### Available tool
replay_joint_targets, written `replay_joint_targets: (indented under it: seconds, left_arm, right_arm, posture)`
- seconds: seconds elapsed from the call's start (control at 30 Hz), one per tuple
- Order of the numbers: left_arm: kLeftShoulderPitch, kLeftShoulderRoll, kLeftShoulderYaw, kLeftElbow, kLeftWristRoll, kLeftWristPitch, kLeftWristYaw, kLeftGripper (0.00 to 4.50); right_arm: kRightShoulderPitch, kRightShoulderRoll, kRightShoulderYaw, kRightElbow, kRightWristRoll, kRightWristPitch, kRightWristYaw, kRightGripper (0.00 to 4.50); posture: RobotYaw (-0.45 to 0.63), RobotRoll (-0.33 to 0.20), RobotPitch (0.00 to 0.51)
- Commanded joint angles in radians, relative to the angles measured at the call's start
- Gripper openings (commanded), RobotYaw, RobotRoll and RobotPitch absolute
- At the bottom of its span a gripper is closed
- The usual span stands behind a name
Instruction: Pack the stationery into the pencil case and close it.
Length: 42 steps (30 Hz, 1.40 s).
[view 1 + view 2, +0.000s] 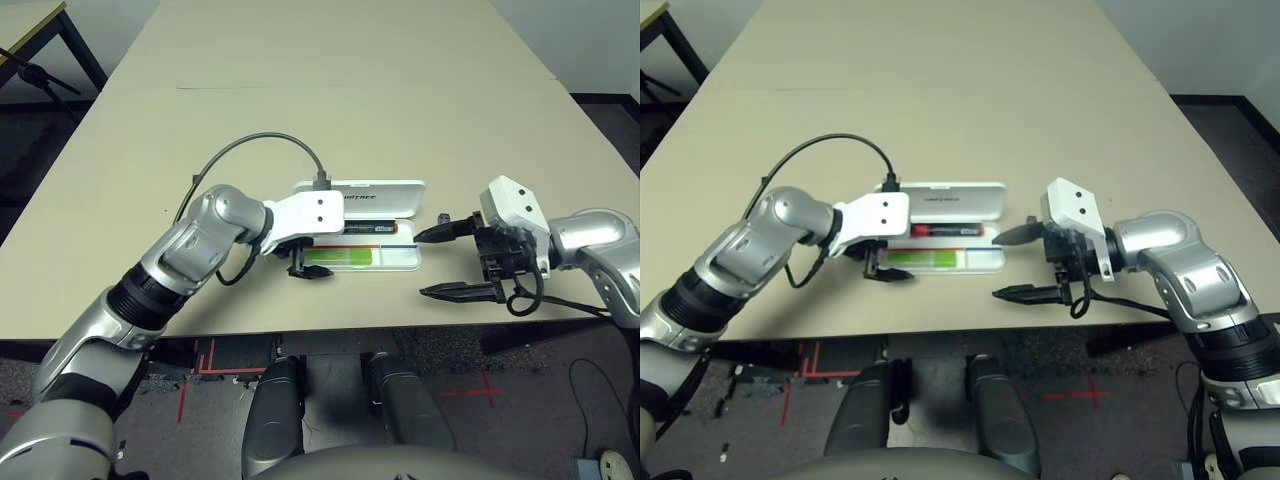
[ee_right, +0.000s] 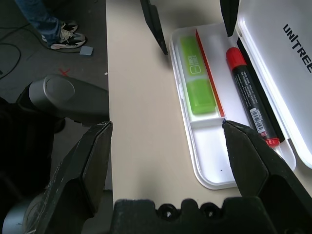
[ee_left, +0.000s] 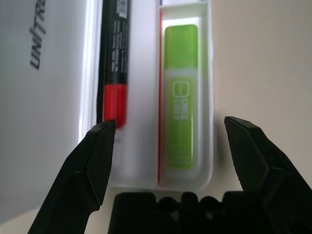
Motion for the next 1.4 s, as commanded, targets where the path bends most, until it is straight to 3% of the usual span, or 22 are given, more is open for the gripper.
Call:
replay_joint_targets:
  seconds: [0.03, 0.83, 1.23, 1.4]
  left_arm:
    - [0.035, 0.017, 0.036, 0.034, 0.023, -0.038, 0.033, 4.47]
    - [0.262, 0.221, 0.358, -0.364, -0.260, 0.077, -0.021, 4.47]
    - [0.349, 0.233, 0.411, -0.397, -0.298, 0.055, 0.006, 4.47]
    - [0.376, 0.257, 0.409, -0.380, -0.293, 0.016, -0.010, 4.47]
  right_arm:
    - [-0.004, 0.003, 0.020, 0.003, -0.007, -0.007, 0.007, 4.50]
    - [0.006, -0.060, -0.054, -0.011, 0.036, 0.049, 0.013, 4.50]
    - [0.068, -0.143, -0.199, -0.153, 0.186, 0.385, -0.153, 4.50]
    - [0.028, -0.216, -0.215, -0.215, 0.265, 0.733, -0.292, 4.50]
  posture:
    - [-0.03, 0.000, 0.166]
    - [-0.02, 0.000, 0.169]
    - [-0.03, 0.000, 0.186]
    - [-0.04, 0.000, 0.188]
